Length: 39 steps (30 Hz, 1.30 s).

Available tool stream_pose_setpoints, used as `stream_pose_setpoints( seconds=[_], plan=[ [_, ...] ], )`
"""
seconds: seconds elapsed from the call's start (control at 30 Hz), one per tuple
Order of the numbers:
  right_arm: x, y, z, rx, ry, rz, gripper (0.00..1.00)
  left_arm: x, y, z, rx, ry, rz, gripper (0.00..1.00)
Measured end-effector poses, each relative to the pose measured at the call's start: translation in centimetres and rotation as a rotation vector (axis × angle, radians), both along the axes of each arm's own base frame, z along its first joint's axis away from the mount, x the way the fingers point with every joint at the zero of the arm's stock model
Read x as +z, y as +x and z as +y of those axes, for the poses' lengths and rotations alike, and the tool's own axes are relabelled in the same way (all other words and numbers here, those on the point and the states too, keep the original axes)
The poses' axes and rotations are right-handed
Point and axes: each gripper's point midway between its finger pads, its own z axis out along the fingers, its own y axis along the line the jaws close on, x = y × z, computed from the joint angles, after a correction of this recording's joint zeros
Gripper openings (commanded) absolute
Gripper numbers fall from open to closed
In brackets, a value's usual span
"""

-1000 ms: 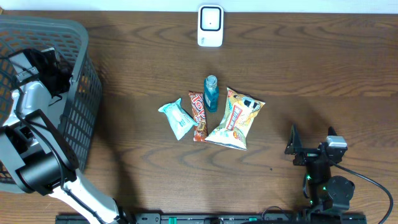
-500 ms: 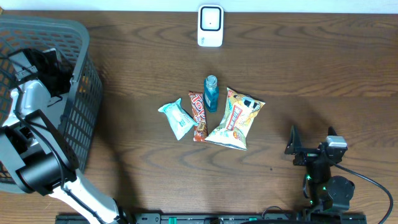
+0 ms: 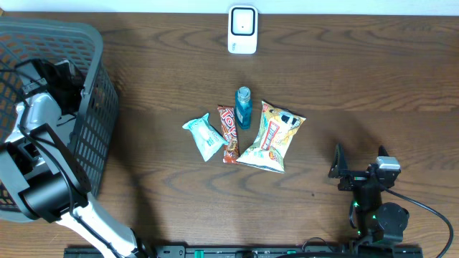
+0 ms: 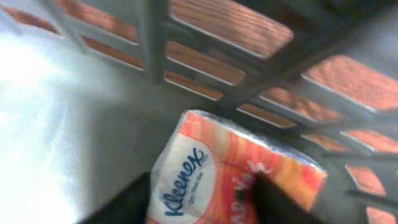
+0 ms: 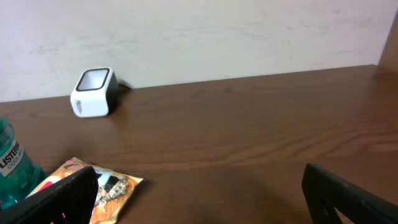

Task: Scan the item barcode
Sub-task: 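Reach the left gripper into the basket and grasp the orange tissue pack, then carry the orange tissue pack out and drop it on the bottle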

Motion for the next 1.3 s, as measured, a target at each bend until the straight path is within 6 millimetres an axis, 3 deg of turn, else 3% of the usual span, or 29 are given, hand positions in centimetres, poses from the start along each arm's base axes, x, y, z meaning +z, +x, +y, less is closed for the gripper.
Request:
stream_pose_setpoints(
  seconds=[0.03, 0.07, 0.47, 0.57, 0.67, 0.77, 0.83, 0.9, 0.97, 1.07, 1.1, 1.13, 1.3],
  plan=[
    [0.0, 0.0, 0.0, 0.000, 0.000, 0.000, 0.99, 0.0, 0.0, 0.0, 0.002, 0.002, -0.001, 0.12],
    [0.0, 0.0, 0.0, 0.000, 0.000, 0.000, 0.99, 0.0, 0.1, 0.1, 0.001, 0.005, -0.003, 0.08],
    [0.0, 0.0, 0.0, 0.000, 0.000, 0.000, 0.99, 0.5, -1.0, 0.5, 0.054, -0.034, 0.016, 0.07],
    [0.0, 0.0, 0.0, 0.000, 0.000, 0.000, 0.99, 2.2, -2.2, 1.9, 0.146, -0.051, -0.003, 0.07],
    [0.0, 0.0, 0.0, 0.000, 0.000, 0.000, 0.99, 7.1, -3.3, 3.5, 0.244, -0.035, -0.094, 0.07],
    [0.0, 0.0, 0.0, 0.000, 0.000, 0.000, 0.99, 15.6, -4.8, 4.7, 0.344, 0.009, -0.270, 0.07],
    [0.0, 0.0, 0.0, 0.000, 0.000, 0.000, 0.99, 20.9, -6.2, 4.1, 0.387, 0.027, -0.385, 0.07],
    [0.0, 0.0, 0.0, 0.000, 0.000, 0.000, 0.99, 25.8, -7.7, 2.7, 0.410, 0.032, -0.492, 0.07],
    [0.0, 0.0, 0.0, 0.000, 0.000, 0.000, 0.99, 29.5, -9.6, 0.6, 0.427, 0.013, -0.567, 0.07],
    [0.0, 0.0, 0.0, 0.000, 0.000, 0.000, 0.99, 32.4, -11.6, -3.7, 0.384, -0.041, -0.622, 0.07],
    [0.0, 0.0, 0.0, 0.000, 0.000, 0.000, 0.99, 33.1, -12.2, -6.7, 0.323, -0.083, -0.628, 0.07],
    [0.0, 0.0, 0.0, 0.000, 0.000, 0.000, 0.99, 33.0, -12.5, -10.0, 0.247, -0.127, -0.605, 0.07],
    [0.0, 0.0, 0.0, 0.000, 0.000, 0.000, 0.99, 30.0, -12.2, -18.7, -0.014, -0.208, -0.449, 0.07]
  ],
)
